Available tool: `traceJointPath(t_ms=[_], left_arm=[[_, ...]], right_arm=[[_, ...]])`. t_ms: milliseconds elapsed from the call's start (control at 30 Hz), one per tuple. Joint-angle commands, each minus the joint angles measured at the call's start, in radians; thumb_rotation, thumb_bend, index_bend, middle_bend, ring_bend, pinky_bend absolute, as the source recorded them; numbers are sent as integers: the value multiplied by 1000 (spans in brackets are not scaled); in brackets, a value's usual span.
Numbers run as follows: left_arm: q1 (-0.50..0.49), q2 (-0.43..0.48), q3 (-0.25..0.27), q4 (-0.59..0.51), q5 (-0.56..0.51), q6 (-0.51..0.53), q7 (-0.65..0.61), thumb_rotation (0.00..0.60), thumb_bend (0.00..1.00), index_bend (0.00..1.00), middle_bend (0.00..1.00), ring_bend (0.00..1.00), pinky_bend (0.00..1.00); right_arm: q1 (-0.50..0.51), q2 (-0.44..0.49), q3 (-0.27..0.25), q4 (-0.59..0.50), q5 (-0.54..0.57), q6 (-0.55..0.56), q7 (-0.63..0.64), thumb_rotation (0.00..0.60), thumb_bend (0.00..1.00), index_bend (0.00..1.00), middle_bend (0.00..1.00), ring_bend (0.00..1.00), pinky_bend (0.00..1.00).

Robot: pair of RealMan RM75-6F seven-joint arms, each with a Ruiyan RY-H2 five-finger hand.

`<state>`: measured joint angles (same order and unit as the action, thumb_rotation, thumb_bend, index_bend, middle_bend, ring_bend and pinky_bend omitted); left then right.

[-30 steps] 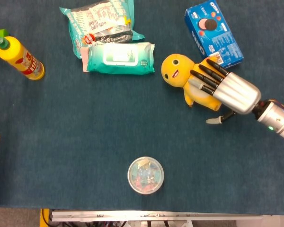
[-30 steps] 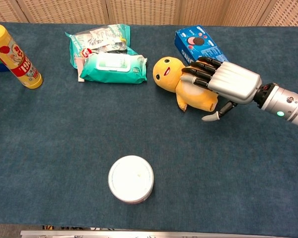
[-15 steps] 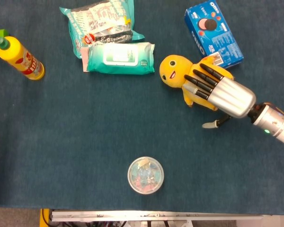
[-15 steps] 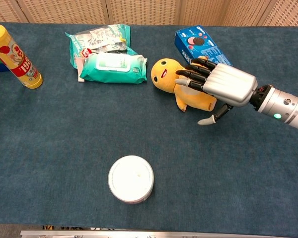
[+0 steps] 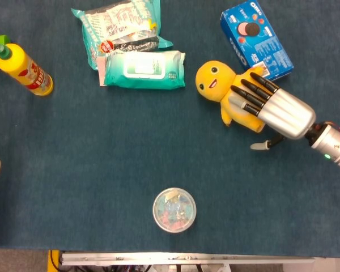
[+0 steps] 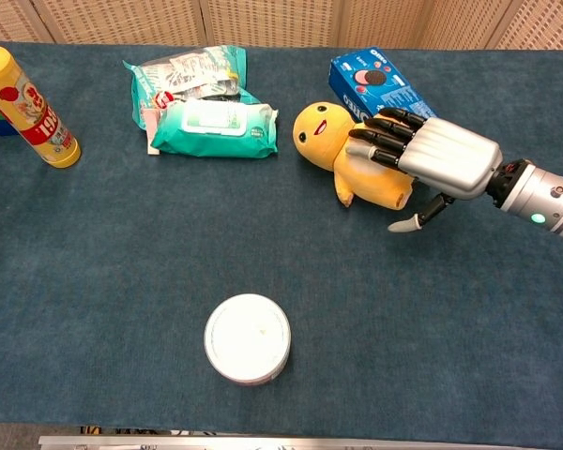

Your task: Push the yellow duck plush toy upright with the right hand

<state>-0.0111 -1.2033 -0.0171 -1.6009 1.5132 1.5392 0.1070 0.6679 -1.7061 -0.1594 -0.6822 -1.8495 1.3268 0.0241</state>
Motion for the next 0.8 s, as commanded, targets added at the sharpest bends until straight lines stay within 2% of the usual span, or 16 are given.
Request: traceJointPath(t_ms=[33,233,467,800], left_arm=[[0,0,0,-1,0,1,0,600,259,167,165,151,96],[6,3,1,0,-4,7,-1,600,259,167,166,151,96],[7,4,1,6,-6,6,-7,600,259,167,166,151,96],[0,-1,2,8,-4,-4,-7,600,258,167,166,151,96]], right_arm=[[7,7,2,-26,-11,16,-8,124,0,0,0,0,0],[17,6,-4,-54,-20,-3,-25,131,0,0,0,0,0],[13,-6,-11,-22,-12,-42,-32,135,0,0,0,0,0],[-3,11,7,-6,14,-23,-15,156,0,0,0,0,0]])
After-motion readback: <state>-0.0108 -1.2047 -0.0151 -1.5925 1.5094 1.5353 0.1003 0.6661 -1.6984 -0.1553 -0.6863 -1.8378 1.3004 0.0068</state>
